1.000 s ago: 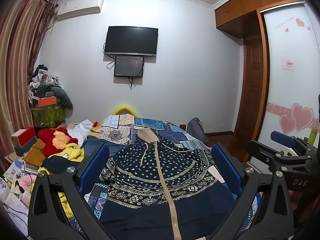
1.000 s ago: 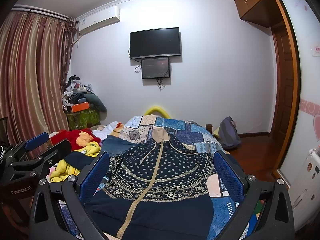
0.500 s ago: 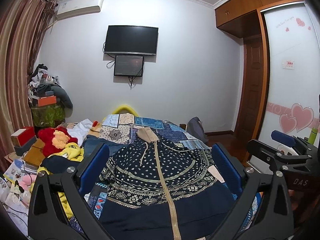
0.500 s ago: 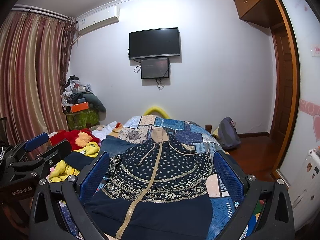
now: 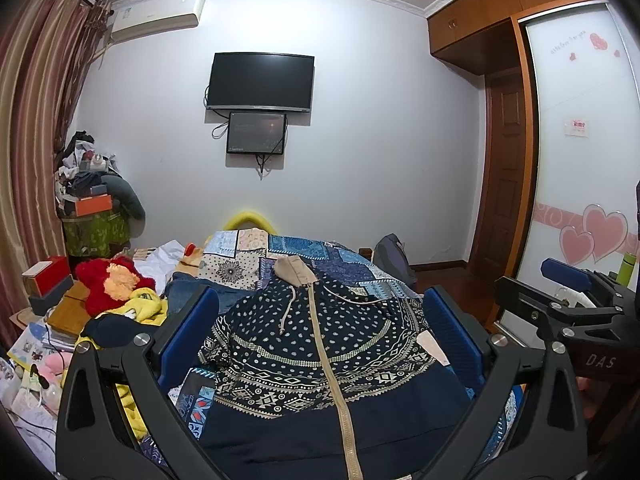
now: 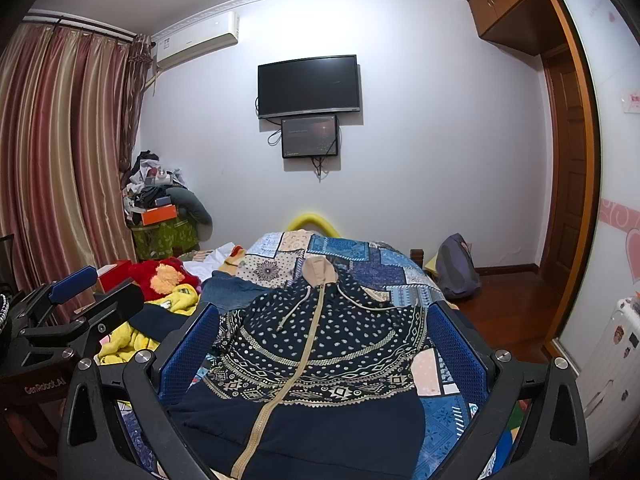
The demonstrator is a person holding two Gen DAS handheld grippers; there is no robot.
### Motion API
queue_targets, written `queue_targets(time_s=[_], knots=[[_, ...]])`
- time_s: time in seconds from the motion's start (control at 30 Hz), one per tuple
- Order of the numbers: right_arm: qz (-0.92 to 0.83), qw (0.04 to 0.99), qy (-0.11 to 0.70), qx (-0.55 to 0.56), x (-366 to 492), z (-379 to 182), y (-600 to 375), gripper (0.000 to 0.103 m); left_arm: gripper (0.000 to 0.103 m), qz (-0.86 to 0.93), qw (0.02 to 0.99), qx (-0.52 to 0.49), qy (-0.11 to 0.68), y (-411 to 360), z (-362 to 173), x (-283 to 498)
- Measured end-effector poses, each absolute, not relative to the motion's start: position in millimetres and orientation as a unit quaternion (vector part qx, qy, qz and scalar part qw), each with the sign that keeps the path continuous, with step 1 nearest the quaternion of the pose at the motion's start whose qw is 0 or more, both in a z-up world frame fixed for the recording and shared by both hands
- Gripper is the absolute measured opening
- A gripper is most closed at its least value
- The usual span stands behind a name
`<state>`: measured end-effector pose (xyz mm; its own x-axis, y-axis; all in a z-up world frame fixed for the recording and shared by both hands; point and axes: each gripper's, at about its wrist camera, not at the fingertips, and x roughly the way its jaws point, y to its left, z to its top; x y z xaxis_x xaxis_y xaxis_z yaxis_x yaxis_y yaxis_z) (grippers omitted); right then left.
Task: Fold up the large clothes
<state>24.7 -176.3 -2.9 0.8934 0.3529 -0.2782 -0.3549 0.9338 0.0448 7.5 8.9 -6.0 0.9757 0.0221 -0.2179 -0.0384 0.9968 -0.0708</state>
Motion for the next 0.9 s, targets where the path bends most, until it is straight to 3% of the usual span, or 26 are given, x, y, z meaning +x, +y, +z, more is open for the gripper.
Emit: queue_targets(time_s=[0.9], knots=[[0.176, 0.972, 0.157, -0.003, 46, -18, -177, 0.103, 0.103, 0.024, 0.991, -0.040, 0.122, 20, -15, 25]])
